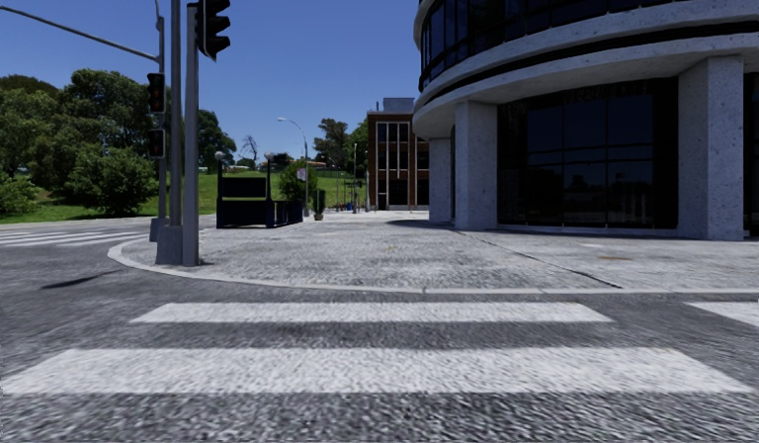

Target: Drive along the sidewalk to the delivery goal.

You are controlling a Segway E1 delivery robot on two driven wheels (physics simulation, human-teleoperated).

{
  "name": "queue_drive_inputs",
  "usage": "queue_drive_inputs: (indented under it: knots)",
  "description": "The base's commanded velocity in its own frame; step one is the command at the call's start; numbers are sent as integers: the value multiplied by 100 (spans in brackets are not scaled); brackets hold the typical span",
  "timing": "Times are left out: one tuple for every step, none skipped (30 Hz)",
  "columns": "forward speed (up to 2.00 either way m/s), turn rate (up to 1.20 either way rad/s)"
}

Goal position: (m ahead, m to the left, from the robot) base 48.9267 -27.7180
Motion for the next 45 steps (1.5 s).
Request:
queue_drive_inputs:
  knots:
    - [200,0]
    - [200,0]
    - [200,0]
    - [200,0]
    - [200,0]
    - [200,0]
    - [200,0]
    - [200,0]
    - [200,0]
    - [200,0]
    - [200,0]
    - [200,0]
    - [200,0]
    - [200,0]
    - [200,0]
    - [200,0]
    - [200,0]
    - [200,0]
    - [200,0]
    - [200,0]
    - [200,0]
    - [200,0]
    - [200,0]
    - [200,0]
    - [200,0]
    - [200,0]
    - [200,0]
    - [200,0]
    - [200,0]
    - [200,0]
    - [200,0]
    - [200,0]
    - [200,0]
    - [200,0]
    - [200,0]
    - [200,0]
    - [200,0]
    - [200,0]
    - [200,0]
    - [200,0]
    - [200,0]
    - [200,0]
    - [200,0]
    - [200,0]
    - [200,0]
